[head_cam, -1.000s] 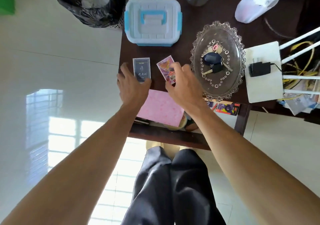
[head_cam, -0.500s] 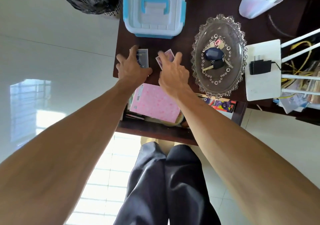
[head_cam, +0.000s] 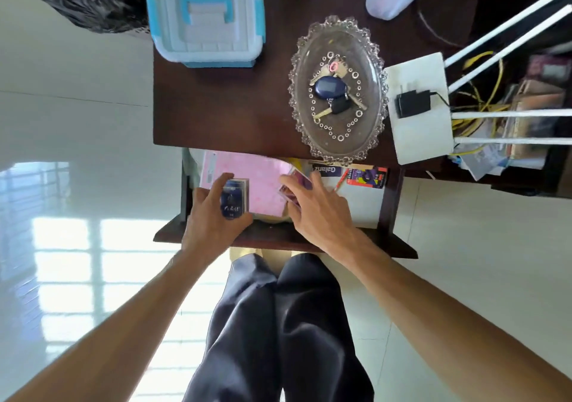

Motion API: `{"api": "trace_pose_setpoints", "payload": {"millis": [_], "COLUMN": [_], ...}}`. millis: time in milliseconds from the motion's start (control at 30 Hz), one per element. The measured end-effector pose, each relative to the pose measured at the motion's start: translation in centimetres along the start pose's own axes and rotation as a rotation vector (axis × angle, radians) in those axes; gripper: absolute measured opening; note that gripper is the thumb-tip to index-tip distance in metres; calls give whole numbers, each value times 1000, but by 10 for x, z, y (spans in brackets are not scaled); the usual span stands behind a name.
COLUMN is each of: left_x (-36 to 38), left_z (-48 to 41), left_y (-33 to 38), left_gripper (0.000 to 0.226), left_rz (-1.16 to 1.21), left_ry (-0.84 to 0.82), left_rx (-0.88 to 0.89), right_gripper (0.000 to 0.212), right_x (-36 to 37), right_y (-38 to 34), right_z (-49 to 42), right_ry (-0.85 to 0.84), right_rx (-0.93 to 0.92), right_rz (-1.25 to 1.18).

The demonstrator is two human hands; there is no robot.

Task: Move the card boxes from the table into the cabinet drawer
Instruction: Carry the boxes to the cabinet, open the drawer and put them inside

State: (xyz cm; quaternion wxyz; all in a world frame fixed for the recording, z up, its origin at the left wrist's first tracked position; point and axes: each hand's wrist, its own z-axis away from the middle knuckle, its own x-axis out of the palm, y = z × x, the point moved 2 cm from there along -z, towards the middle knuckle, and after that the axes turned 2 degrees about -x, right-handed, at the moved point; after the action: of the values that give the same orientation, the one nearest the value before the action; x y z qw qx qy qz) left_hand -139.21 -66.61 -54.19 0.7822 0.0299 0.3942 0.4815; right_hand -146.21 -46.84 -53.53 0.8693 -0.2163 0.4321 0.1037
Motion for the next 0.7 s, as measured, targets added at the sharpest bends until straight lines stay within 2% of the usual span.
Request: {"api": "trace_pose_setpoints", "payload": {"millis": [167,300,400,633,700], "left_x": [40,68,86,106,109], "left_z": [12,14,11,2,0], "left_y": [0,7,11,13,14], "left_gripper": [82,82,78,76,77], "left_rz": [-61,-64,-63,-20,-24], "left_ry": [-77,-162,-249,-310,-319], "left_rx": [-90,-100,-73,-36,-36], "right_gripper": [54,67,77,56,63], "right_x": [40,60,72,85,89], "right_y": [78,121,142,164,169], "right_z": [29,32,27,5,1], "right_ry": [-131,-162,-164,-112,-147], "right_rx": [109,213,206,249,254], "right_rz": [85,161,232,307,284]}}
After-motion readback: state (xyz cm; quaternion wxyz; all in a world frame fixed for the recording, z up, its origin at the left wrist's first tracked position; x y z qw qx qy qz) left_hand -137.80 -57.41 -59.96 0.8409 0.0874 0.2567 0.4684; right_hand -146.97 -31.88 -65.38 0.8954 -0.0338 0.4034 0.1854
